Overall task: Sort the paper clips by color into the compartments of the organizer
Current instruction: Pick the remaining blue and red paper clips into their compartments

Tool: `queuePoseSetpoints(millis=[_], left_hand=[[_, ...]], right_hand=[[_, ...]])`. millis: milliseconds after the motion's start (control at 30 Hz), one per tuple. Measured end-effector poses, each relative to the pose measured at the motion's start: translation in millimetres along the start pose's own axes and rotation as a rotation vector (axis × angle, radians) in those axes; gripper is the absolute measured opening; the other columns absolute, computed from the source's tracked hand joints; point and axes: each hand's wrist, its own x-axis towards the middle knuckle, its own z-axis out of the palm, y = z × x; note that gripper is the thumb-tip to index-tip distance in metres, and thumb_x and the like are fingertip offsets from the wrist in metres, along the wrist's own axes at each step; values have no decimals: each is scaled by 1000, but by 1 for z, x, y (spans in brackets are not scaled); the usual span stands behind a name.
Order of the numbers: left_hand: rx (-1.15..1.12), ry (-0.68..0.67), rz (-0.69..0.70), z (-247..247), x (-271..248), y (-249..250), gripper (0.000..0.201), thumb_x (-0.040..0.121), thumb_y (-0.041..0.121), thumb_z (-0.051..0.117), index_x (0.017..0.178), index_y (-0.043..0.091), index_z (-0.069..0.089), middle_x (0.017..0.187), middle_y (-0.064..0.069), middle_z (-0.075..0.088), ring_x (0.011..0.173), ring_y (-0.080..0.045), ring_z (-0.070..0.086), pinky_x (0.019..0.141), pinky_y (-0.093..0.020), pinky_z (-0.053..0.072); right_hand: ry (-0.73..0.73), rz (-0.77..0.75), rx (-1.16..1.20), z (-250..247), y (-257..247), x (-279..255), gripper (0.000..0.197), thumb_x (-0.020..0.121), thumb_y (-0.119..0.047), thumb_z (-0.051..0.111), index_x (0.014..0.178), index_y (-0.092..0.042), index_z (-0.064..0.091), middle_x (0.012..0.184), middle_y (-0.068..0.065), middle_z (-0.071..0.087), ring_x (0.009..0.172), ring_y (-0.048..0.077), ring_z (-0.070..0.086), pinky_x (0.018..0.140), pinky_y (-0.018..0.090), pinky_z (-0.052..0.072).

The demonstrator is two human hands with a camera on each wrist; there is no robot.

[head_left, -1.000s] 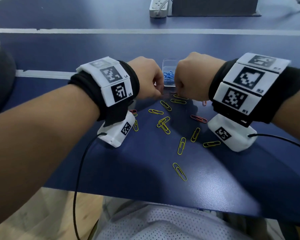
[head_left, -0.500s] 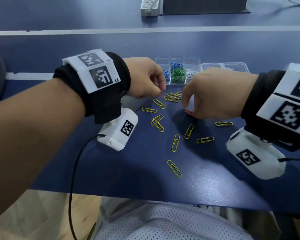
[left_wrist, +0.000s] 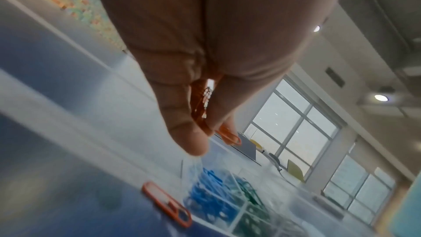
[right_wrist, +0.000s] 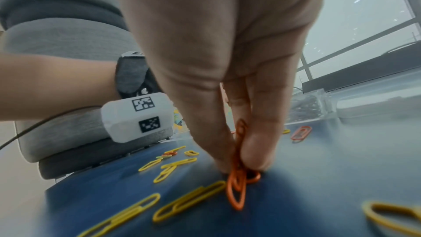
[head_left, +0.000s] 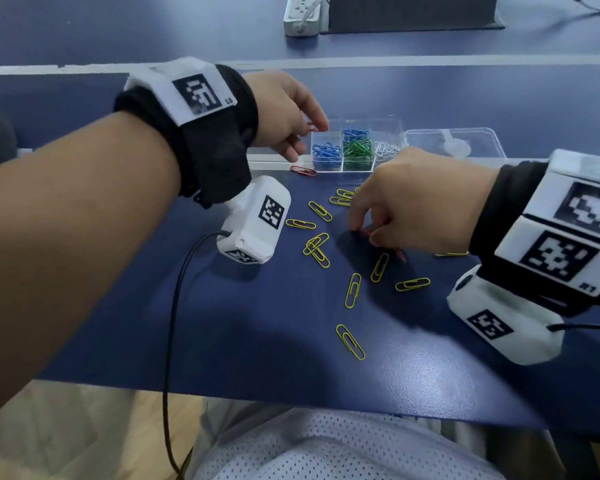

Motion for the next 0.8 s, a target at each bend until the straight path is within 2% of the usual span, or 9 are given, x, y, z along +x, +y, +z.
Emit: queuePoseSetpoints(millis=[67,100,167,233,433,600,667,733,800], left_hand=[[140,59,5,-2,9,8,29,92,-5,39,93,14,61,67,-8,52,41,-6,57,48,-15,51],[238,92,19,-4,13,12,27,90,-4,44,97,15,62,71,-8,56,48,-10,62,56,-18,54],[406,136,54,-6,18,21,28,84,-2,54,102,16,66,83,-7,63,78,-24,70,80,-31,56],[487,114,77,-5,20,30,30,81,-1,58,104,17,67,92,-7,67,93,-30,69,88,-38,55],[634,89,203,10,25,36,27,81,1,58,99,20,66,104,-9,71,78,-26,61,82,-35,52],[710,67,238,13,28,37,32,78,1,63,106,17,67,107,-9,70,101,-27,64,88,-34,49],[739,59,257,13,28,37,33,77,-1,63,105,16,69,106,-9,71,100,-27,64,87,-35,50],[741,63,266,11,28,36,34,75,0,64,104,16,69,106,-10,71,99,-27,64,86,-36,50],[731,73,266,10,28,36,34,75,3,67,106,16,69,107,-9,71,99,-26,64,85,-33,49]], right_hand=[[-13,-3,-7,-1,-2,-1,25,77,-19,62,99,-29,69,66,-8,52,77,16,49,72,23,47],[-17,-8,-10,-1,-3,-1,25,76,-18,63,99,-28,69,66,-8,52,77,16,50,71,24,48],[-21,-13,-24,-1,-3,0,27,75,-17,62,99,-28,68,68,-8,53,77,17,50,68,23,45],[-15,-9,-36,-2,-1,3,27,75,-15,61,99,-27,67,61,-11,49,75,17,47,65,21,39],[-2,41,24,-7,7,8,23,71,-16,65,92,-27,68,62,-10,53,64,14,45,49,15,33],[54,93,116,-10,16,12,26,67,-18,66,89,-31,68,73,-5,65,64,17,52,61,23,47],[55,116,148,-11,18,12,26,69,-16,65,89,-32,68,73,-6,68,59,9,53,60,22,46],[57,129,174,-11,19,12,25,70,-14,63,87,-32,67,70,-8,68,56,-3,50,54,15,39],[65,142,193,-13,20,13,25,69,-13,62,86,-31,68,69,-8,70,55,-4,51,53,11,37]])
